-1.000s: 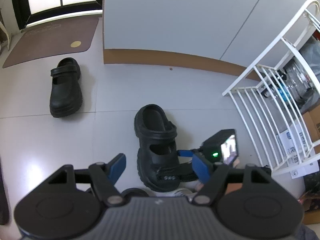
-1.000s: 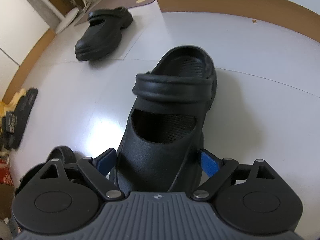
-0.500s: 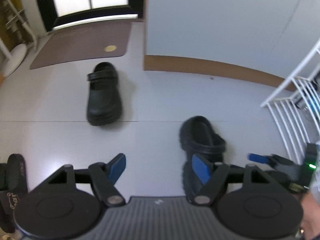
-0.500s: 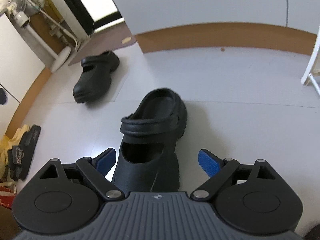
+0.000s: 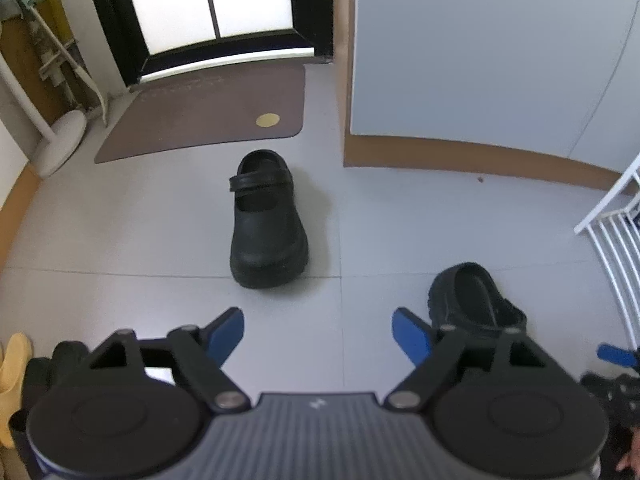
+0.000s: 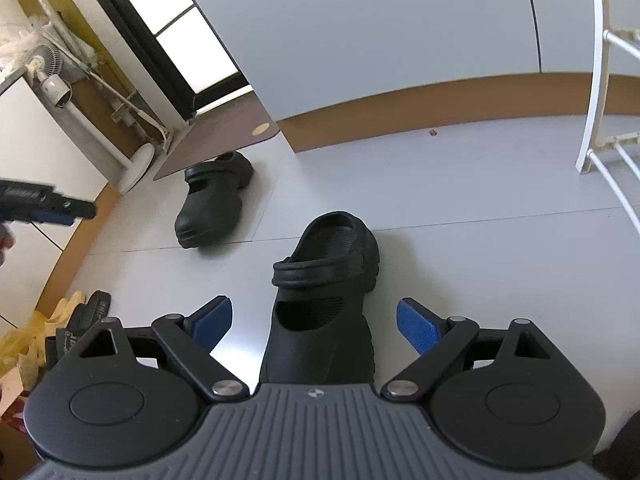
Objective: Organize scattered shoes
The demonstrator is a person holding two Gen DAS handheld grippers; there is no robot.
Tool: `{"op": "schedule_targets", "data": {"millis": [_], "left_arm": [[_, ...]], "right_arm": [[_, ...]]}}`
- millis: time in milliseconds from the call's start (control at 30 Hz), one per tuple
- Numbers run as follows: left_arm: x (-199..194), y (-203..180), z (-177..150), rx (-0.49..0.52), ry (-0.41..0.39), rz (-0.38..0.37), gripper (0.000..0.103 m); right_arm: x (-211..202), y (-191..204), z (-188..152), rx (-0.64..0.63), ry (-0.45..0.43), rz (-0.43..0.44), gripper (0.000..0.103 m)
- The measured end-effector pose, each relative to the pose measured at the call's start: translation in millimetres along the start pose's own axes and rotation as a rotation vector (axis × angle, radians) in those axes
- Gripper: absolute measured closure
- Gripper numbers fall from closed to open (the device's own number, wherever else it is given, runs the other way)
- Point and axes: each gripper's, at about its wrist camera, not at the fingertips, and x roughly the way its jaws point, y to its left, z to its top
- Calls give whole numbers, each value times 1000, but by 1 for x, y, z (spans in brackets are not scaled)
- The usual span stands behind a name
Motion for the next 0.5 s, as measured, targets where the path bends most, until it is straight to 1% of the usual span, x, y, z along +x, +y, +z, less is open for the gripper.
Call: {"op": "schedule_targets", "data": {"millis": [100, 300, 400, 500], "left_arm": [[11, 10, 5, -2, 5, -31, 11], [27, 35, 11, -53, -4, -15, 10], [39, 48, 14, -72, -1, -9, 9], [54, 56, 14, -74, -6, -4, 9]], "right_arm": [[-7, 2, -3, -5, -5, -2, 8], [-24, 3, -13, -16, -26, -25, 8], [-33, -1, -20, 5, -35, -27, 8], [-38, -7, -25, 35, -23, -37, 8]]}}
